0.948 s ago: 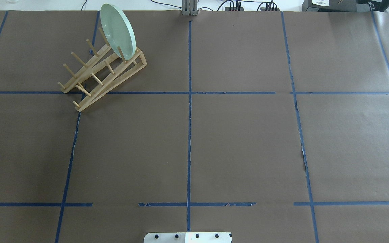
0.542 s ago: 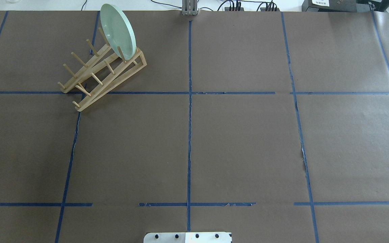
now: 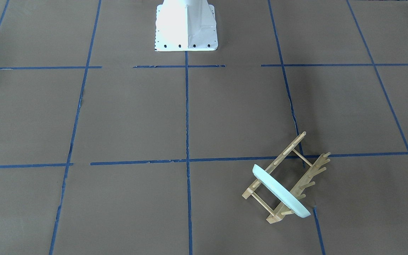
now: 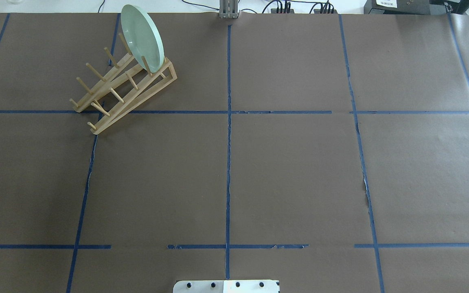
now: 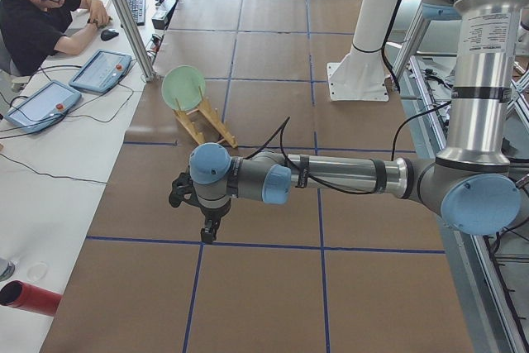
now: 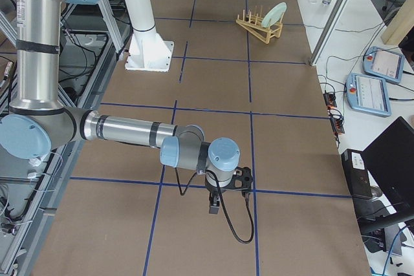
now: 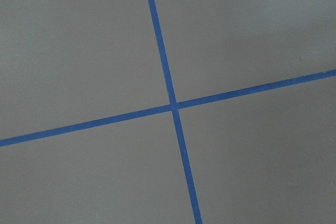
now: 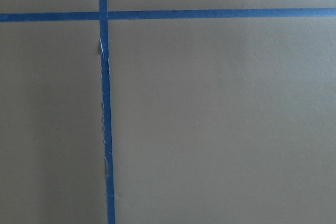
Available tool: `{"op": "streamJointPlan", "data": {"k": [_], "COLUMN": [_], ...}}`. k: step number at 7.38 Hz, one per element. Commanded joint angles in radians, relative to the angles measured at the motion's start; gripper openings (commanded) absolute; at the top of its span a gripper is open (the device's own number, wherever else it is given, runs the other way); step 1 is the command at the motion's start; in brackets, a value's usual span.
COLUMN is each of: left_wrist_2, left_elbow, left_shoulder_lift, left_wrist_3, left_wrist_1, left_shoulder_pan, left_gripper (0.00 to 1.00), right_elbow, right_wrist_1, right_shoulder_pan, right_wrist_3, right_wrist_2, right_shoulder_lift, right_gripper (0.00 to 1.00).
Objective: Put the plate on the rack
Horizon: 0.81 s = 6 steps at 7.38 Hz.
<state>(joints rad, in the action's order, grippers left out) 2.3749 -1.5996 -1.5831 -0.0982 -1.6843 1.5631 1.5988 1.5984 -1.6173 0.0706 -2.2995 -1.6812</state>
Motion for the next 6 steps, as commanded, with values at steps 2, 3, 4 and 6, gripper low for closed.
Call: {"op": "streamJointPlan", "data": {"k": [2,3,4,6], "left_wrist_2": [0.0,0.0,0.0,0.0], "left_elbow": [0.0,0.001,0.001,0.0], "left_shoulder_lift": [0.0,0.0,0.0,0.011], "left_wrist_3": [0.0,0.0,0.0,0.0], "left_wrist_1": [0.0,0.0,0.0,0.0], "left_shoulder_pan": [0.0,0.0,0.0,0.0], "left_gripper": [1.0,1.0,1.0,1.0], "right_elbow": [0.0,0.0,0.0,0.0], "right_wrist_1": [0.0,0.0,0.0,0.0], "right_shoulder_pan": [-0.001,-0.001,0.0,0.0], "right_wrist_3": [0.0,0.0,0.0,0.0], "right_wrist_2": [0.0,0.0,0.0,0.0], "right_shoulder_lift": [0.0,0.0,0.0,0.0], "right_gripper": [1.0,1.0,1.0,1.0]}}
